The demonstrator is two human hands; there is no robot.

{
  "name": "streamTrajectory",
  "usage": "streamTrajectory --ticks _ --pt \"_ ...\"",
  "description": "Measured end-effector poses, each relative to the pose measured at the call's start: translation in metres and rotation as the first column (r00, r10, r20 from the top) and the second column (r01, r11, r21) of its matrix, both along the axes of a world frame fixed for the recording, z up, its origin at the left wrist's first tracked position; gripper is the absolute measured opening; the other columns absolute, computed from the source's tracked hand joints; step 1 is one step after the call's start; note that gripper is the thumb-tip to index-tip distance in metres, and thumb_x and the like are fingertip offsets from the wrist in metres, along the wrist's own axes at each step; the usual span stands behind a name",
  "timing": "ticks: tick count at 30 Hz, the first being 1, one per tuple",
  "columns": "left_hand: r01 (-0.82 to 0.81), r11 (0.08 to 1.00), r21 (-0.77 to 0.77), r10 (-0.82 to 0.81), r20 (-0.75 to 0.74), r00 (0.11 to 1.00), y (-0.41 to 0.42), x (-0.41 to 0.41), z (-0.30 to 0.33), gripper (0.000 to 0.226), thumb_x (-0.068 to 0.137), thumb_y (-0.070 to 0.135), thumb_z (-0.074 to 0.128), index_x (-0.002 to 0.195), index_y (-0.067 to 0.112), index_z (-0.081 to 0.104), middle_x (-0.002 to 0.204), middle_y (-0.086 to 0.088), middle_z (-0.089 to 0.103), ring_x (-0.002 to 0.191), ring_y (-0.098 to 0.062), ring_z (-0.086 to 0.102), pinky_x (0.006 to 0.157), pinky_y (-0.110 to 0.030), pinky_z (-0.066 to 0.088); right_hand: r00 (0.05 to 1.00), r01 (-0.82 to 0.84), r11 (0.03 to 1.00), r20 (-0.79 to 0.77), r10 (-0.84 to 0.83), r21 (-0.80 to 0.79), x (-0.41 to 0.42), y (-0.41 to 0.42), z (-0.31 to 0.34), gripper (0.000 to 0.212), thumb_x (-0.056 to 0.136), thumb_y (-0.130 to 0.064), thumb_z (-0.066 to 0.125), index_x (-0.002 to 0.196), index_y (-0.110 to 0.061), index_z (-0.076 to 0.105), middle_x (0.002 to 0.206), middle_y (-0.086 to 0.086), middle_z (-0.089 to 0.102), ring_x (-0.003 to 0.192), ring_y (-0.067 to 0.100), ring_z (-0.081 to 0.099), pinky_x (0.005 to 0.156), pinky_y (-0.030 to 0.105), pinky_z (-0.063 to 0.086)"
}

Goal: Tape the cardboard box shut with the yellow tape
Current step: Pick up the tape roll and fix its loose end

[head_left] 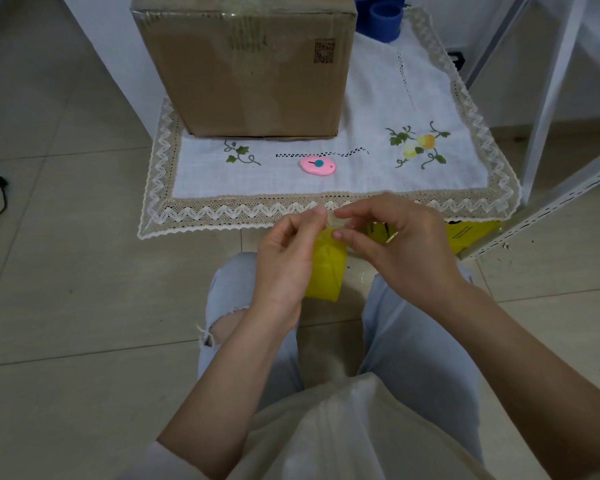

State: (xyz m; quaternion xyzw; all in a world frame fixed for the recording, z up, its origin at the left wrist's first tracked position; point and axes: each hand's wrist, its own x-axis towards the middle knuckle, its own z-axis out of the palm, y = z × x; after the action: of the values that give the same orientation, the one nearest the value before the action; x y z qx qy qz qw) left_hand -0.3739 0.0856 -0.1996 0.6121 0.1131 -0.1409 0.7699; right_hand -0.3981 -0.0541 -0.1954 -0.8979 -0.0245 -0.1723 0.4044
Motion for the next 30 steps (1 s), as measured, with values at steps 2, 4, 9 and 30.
streamTrajectory --ticks 2,4,9,30 --pt "-0.01 1.0 0.0 0.01 0.003 1.0 0.001 0.001 0.0 0.023 0.089 0.026 0.067 0.07 0.016 0.057 0.073 -0.003 0.059 0.073 -0.015 0.053 0.065 -0.028 0.045 0.999 -0.003 0.999 0.032 0.004 -0.044 0.001 -0.001 -0.003 0.019 0.079 -0.031 0.076 0.095 -0.022 0.075 0.083 -0.003 0.064 0.074 0.006 0.061 0.067 0.026 0.05" --pt "-0.01 1.0 0.005 0.01 0.006 1.0 0.001 0.001 0.0 0.019 0.089 0.027 0.066 0.076 0.014 0.06 0.08 -0.004 0.063 0.076 -0.014 0.056 0.069 -0.03 0.047 0.999 0.008 0.998 0.043 -0.005 -0.063 0.002 -0.002 -0.006 0.017 0.081 -0.035 0.073 0.093 -0.024 0.075 0.084 -0.004 0.059 0.073 0.004 0.056 0.063 0.023 0.046" --pt "0.004 0.998 0.064 -0.01 0.087 0.996 0.001 0.002 -0.004 0.01 0.09 0.01 0.058 0.084 0.018 0.063 0.096 0.001 0.07 0.094 -0.013 0.064 0.087 -0.035 0.05 0.998 -0.013 0.997 0.06 0.018 -0.078 0.003 -0.002 -0.007 0.013 0.086 -0.03 0.069 0.091 -0.019 0.075 0.088 -0.003 0.067 0.08 0.008 0.062 0.069 0.028 0.05" --pt "0.089 0.994 0.068 -0.103 0.238 0.966 0.005 0.002 -0.017 0.045 0.08 -0.01 0.068 0.108 0.022 0.052 0.116 0.002 0.059 0.115 -0.006 0.058 0.094 -0.019 0.05 0.99 -0.063 0.99 0.114 0.078 -0.129 0.006 -0.004 -0.014 0.015 0.089 -0.024 0.067 0.102 -0.02 0.074 0.087 -0.004 0.072 0.082 0.01 0.064 0.074 0.03 0.053"
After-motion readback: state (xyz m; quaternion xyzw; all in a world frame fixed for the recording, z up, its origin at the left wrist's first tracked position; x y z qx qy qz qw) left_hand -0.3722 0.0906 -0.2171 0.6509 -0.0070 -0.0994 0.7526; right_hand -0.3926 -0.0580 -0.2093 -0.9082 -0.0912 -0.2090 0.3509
